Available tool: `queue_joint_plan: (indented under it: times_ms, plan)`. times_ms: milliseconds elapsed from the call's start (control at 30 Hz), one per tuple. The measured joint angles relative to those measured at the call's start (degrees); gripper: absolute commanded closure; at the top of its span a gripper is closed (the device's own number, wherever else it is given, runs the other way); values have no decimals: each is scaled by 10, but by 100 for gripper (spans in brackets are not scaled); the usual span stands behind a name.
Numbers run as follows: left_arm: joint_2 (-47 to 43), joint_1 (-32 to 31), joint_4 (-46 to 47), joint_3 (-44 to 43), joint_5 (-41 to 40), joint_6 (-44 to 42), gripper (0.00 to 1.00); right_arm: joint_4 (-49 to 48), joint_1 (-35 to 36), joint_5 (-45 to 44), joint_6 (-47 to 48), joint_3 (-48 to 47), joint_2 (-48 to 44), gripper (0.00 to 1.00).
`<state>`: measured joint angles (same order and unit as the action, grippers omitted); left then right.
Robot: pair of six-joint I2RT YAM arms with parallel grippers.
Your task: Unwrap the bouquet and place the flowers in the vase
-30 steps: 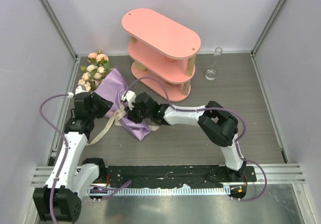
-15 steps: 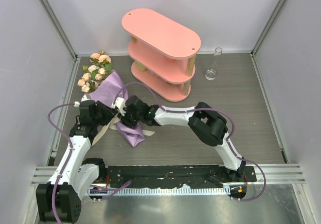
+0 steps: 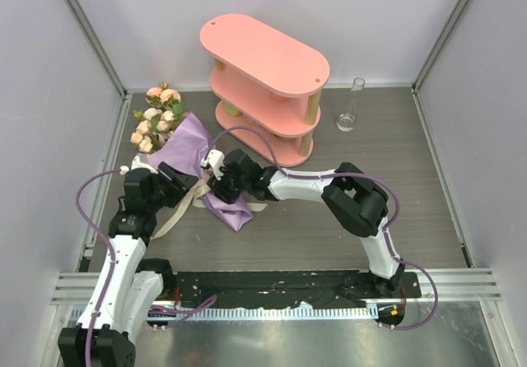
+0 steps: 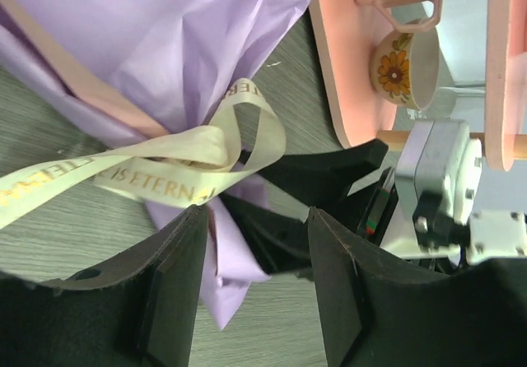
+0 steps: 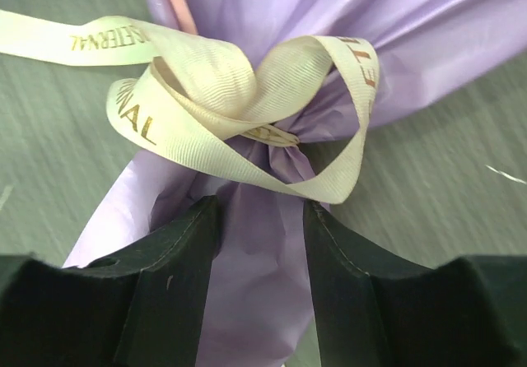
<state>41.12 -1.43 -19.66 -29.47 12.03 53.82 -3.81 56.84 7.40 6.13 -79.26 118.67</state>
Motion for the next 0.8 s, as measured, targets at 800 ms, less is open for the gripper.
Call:
queue_joint_plan:
  times_ms: [800]
  plan:
    - [52, -15, 6, 38, 21, 42, 53, -16, -55, 64, -20, 59, -73, 39]
